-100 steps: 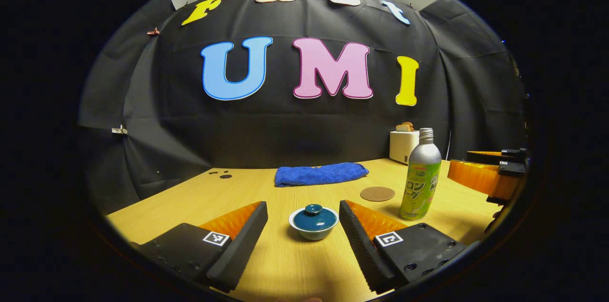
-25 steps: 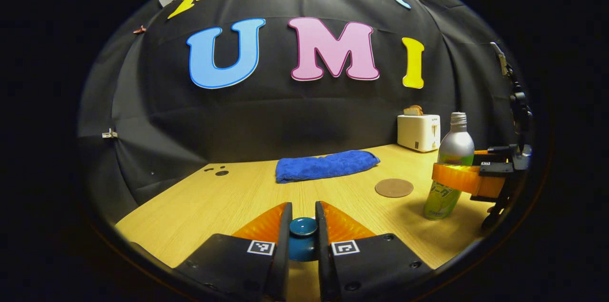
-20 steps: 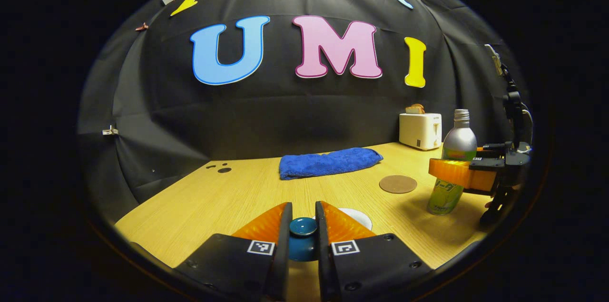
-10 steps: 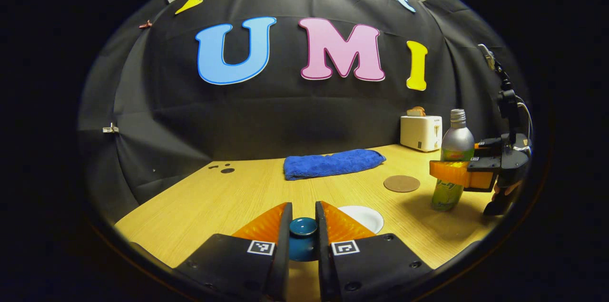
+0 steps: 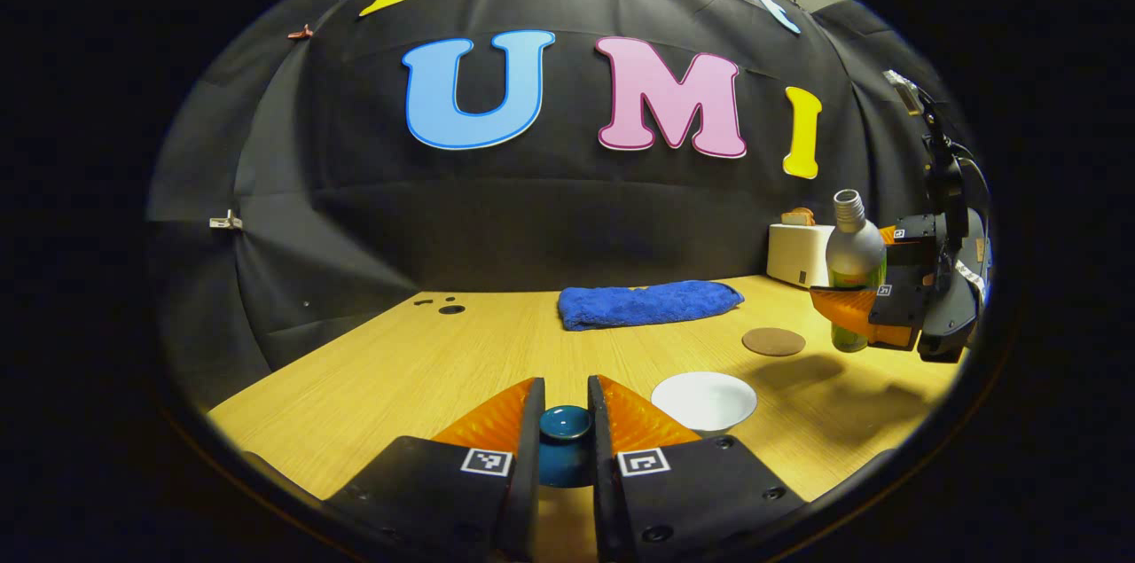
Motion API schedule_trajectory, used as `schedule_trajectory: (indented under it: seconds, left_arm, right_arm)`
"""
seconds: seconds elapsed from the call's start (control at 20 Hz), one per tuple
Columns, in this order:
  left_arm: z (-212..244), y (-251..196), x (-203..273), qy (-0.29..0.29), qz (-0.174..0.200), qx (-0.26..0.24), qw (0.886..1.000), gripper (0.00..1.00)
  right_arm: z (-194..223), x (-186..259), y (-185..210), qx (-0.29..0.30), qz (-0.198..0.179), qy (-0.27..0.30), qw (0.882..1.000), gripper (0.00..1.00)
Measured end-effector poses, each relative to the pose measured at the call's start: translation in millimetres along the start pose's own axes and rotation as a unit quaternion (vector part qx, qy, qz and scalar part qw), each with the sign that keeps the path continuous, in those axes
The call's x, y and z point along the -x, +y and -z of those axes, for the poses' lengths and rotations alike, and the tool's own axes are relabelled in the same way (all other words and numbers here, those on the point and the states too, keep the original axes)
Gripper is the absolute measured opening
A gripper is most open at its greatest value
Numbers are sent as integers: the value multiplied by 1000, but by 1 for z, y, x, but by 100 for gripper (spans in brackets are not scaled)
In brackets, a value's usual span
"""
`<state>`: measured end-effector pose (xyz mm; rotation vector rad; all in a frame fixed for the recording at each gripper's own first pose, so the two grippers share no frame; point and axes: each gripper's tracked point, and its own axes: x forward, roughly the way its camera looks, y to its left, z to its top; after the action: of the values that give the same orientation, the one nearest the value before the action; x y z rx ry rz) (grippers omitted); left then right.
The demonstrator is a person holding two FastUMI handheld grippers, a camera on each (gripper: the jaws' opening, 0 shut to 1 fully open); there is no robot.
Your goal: Open the teacup lid with one hand, grasp the water bottle and pour water into the teacup with the other hand; after pouring, place the water bottle on the coaster and then close the teacup lid.
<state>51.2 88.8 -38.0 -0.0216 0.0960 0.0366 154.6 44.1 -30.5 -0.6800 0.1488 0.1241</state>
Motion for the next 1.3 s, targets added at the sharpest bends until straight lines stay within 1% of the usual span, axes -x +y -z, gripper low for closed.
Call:
schedule_trajectory:
  seconds: [0.2, 0.25, 0.3, 0.35, 0.4, 0.55, 0.7, 0.8, 1.05, 1.3]
  left_arm:
    - [-4, 13, 7, -7, -7, 18, 1000, 29]
    - [-5, 16, 9, -7, -8, 20, 1000, 29]
    - [-5, 21, 10, -6, -12, 21, 1000, 29]
    - [-6, 25, 12, -7, -14, 21, 1000, 29]
    - [-6, 28, 13, -7, -17, 24, 1000, 29]
    - [-12, 40, 17, -11, -25, 29, 999, 29]
    - [-14, 47, 21, -14, -32, 25, 999, 29]
    - [-16, 47, 22, -16, -30, 26, 999, 29]
    - [-15, 46, 20, -15, -27, 26, 999, 29]
    - [-16, 47, 20, -16, -29, 27, 999, 29]
  right_arm:
    - [-7, -8, 16, 82, -5, -13, 997, 78]
    - [-8, -9, 21, 105, -5, -18, 994, 78]
    - [-9, -10, 26, 125, -5, -21, 992, 75]
    - [-9, -10, 33, 143, -10, -25, 989, 75]
    - [-7, -14, 39, 160, -13, -26, 987, 78]
    - [-7, -17, 52, 211, -23, -34, 977, 78]
    - [-5, -22, 63, 235, -39, -36, 971, 78]
    - [-4, -25, 69, 253, -48, -36, 966, 78]
    - [-5, -32, 76, 331, -51, -52, 941, 78]
    - [6, -36, 89, 351, -74, -49, 932, 78]
